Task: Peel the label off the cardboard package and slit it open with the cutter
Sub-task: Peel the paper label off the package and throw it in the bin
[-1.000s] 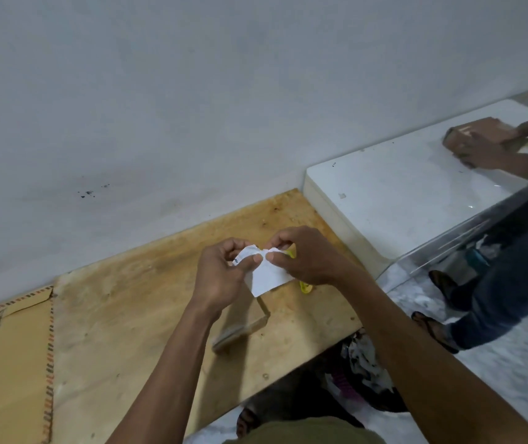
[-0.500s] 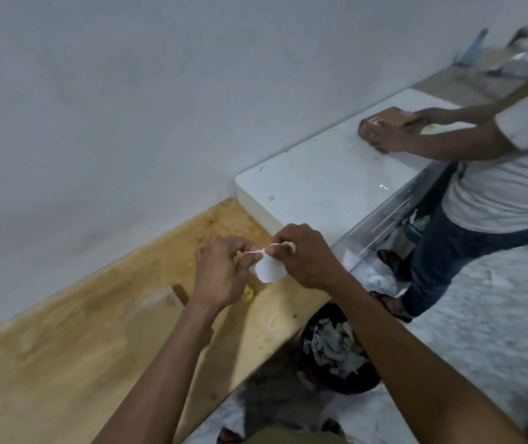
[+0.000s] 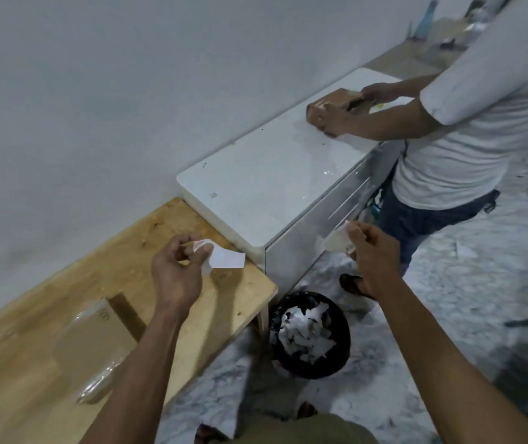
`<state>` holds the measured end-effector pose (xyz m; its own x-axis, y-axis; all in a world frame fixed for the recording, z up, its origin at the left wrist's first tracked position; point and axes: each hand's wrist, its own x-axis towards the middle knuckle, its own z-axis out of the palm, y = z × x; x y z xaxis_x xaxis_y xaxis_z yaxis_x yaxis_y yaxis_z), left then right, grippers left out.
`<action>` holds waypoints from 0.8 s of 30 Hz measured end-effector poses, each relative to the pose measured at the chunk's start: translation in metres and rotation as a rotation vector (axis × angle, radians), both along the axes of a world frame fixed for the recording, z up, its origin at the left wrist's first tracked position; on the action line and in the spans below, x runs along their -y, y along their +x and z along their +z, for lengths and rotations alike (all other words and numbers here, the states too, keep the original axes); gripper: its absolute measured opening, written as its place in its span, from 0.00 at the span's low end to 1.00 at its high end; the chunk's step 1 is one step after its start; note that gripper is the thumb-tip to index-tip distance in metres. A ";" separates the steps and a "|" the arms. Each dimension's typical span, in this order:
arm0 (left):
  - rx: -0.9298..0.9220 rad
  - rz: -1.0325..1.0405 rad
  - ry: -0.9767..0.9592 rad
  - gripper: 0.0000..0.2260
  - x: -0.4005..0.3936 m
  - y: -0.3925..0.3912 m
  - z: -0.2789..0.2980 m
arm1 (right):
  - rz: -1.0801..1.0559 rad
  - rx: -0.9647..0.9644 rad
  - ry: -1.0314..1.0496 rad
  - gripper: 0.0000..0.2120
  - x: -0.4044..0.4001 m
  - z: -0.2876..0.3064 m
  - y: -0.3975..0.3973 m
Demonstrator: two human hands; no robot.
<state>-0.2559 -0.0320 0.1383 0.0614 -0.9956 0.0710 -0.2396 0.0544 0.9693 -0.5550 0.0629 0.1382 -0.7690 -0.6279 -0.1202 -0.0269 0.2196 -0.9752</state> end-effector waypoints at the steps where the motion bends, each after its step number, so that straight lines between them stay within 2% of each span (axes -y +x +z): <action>1: 0.016 -0.024 0.007 0.07 -0.005 -0.013 -0.004 | 0.003 -0.035 -0.003 0.06 -0.004 -0.005 -0.001; 3: 0.037 -0.071 0.007 0.08 -0.016 -0.038 -0.015 | 0.006 -0.104 -0.018 0.03 -0.011 -0.014 0.001; 5: 0.069 -0.108 -0.009 0.08 -0.026 -0.059 -0.028 | 0.000 -0.146 -0.023 0.04 -0.020 -0.027 0.001; 9: 0.136 -0.152 0.001 0.02 -0.044 -0.096 -0.061 | -0.041 -0.150 0.029 0.07 -0.038 -0.050 -0.006; 12: 0.177 -0.190 0.060 0.06 -0.061 -0.121 -0.084 | -0.058 -0.136 0.086 0.10 -0.051 -0.067 -0.013; 18: 0.304 -0.261 0.173 0.11 -0.084 -0.152 -0.140 | -0.027 -0.318 0.216 0.04 -0.070 -0.124 -0.019; 21: 0.326 -0.259 0.145 0.06 -0.084 -0.161 -0.173 | -0.083 -0.273 0.298 0.06 -0.071 -0.160 -0.017; 24: 0.449 -0.258 0.262 0.04 -0.080 -0.170 -0.225 | -0.106 -0.254 0.350 0.10 -0.070 -0.204 -0.020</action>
<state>-0.4261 0.0484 -0.0864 -0.1647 -0.9623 -0.2166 -0.6411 -0.0625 0.7649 -0.5746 0.1327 -0.0658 -0.8594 -0.4993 -0.1104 -0.2155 0.5495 -0.8072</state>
